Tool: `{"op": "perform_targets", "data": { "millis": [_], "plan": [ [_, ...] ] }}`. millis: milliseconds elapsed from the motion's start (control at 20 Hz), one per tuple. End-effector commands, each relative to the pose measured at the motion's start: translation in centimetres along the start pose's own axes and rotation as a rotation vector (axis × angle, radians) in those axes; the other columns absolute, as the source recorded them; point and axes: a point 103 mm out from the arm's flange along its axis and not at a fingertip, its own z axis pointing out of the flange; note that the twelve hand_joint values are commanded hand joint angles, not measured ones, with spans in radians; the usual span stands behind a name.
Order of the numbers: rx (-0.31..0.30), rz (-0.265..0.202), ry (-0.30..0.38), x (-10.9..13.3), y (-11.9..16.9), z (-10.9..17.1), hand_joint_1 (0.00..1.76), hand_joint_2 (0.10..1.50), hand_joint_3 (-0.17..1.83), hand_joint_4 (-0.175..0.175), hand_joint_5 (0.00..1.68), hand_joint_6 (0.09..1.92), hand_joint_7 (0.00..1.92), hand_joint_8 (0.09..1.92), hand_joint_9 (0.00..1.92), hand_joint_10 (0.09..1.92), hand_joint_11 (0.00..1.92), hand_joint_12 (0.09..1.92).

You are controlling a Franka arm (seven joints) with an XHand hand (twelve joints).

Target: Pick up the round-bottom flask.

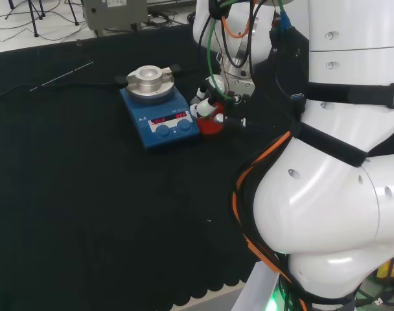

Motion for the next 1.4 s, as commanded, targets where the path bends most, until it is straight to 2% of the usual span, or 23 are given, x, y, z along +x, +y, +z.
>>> {"op": "perform_targets", "data": {
  "millis": [50,750,850,950,1000,1050,1250,1400],
  "plan": [
    [-0.001,-0.002,-0.007,0.0,0.2,0.0,0.90,0.59,0.69,-0.023,0.57,0.79,0.30,0.60,0.45,0.64,0.12,1.34],
    [-0.002,-0.001,-0.029,0.5,0.5,0.8,0.93,0.63,0.68,-0.003,0.71,0.82,0.33,0.61,0.48,0.65,0.15,1.34],
    [-0.012,0.001,-0.038,0.9,0.4,1.0,0.95,0.65,0.68,0.013,0.81,0.80,0.35,0.61,0.49,0.64,0.16,1.33],
    [-0.011,0.005,-0.045,1.3,0.4,1.2,1.01,0.83,0.43,0.120,0.97,0.88,0.37,0.61,0.51,0.64,0.18,1.33],
    [-0.016,0.005,-0.048,1.5,0.4,1.3,1.03,0.88,0.34,0.148,1.03,0.87,0.38,0.61,0.52,0.63,0.19,1.33],
    [-0.020,0.006,-0.048,1.7,0.4,1.3,1.05,0.88,0.35,0.162,1.07,0.86,0.40,0.60,0.55,0.62,0.21,1.32],
    [-0.031,0.012,-0.050,1.9,0.3,1.2,1.08,0.73,0.64,0.175,1.12,0.94,0.46,0.56,0.62,0.56,0.27,1.30],
    [-0.043,0.014,-0.046,1.8,0.3,0.7,1.08,0.70,0.71,0.175,1.12,0.97,0.47,0.56,0.64,0.56,0.29,1.30]
  ]
}}
